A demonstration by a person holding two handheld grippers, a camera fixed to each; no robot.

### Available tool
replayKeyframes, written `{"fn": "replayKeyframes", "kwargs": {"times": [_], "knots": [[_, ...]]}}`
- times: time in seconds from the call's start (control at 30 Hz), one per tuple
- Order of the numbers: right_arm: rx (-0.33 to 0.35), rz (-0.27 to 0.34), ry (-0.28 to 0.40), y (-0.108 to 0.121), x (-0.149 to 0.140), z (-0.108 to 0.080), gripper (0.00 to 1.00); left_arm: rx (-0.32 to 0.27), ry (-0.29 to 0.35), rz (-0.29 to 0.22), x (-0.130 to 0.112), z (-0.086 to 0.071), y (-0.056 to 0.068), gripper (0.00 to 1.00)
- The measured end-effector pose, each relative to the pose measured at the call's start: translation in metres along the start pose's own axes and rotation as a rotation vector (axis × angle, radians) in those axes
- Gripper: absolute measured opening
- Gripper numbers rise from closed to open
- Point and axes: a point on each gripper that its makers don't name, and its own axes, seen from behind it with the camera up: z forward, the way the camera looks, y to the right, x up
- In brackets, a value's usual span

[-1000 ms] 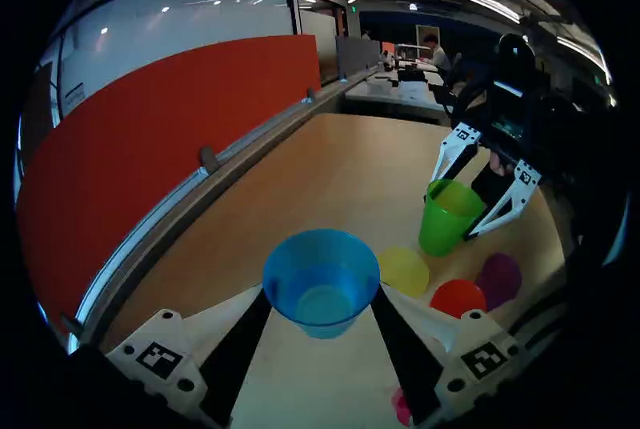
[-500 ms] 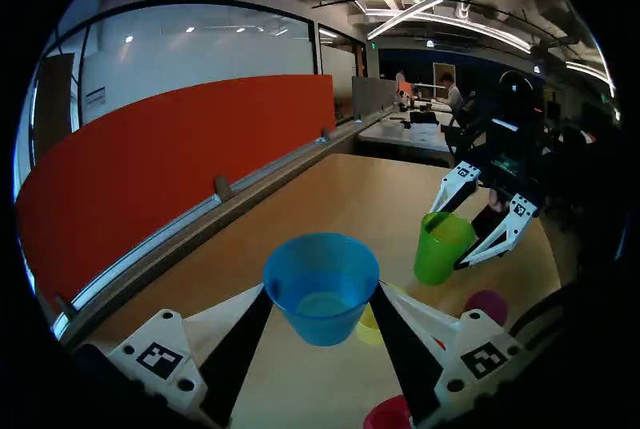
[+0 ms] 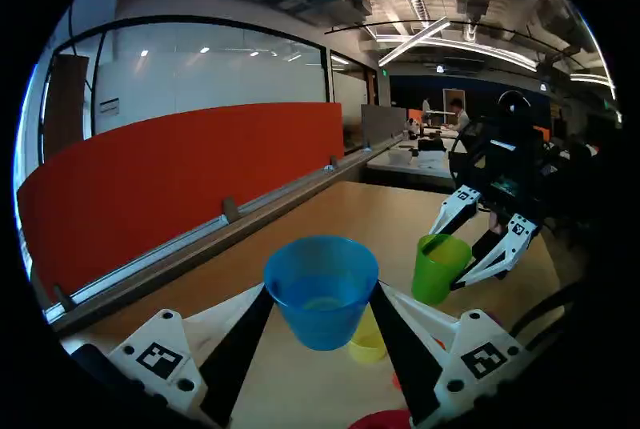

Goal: Pour water

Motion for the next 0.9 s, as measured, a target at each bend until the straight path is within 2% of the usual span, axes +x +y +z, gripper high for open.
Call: {"fn": "replayKeyframes", "kwargs": {"times": [0.57, 0.9], "knots": [[0.000, -0.018, 0.004, -0.003, 0.004, -0.001, 0.90, 0.024, 0.068, -0.015, 0.019, -0.014, 0.008, 0.84], [-0.001, -0.025, 0.005, -0.003, 0.005, -0.003, 0.90, 0.050, 0.092, -0.017, 0.024, -0.020, 0.004, 0.84]]}}
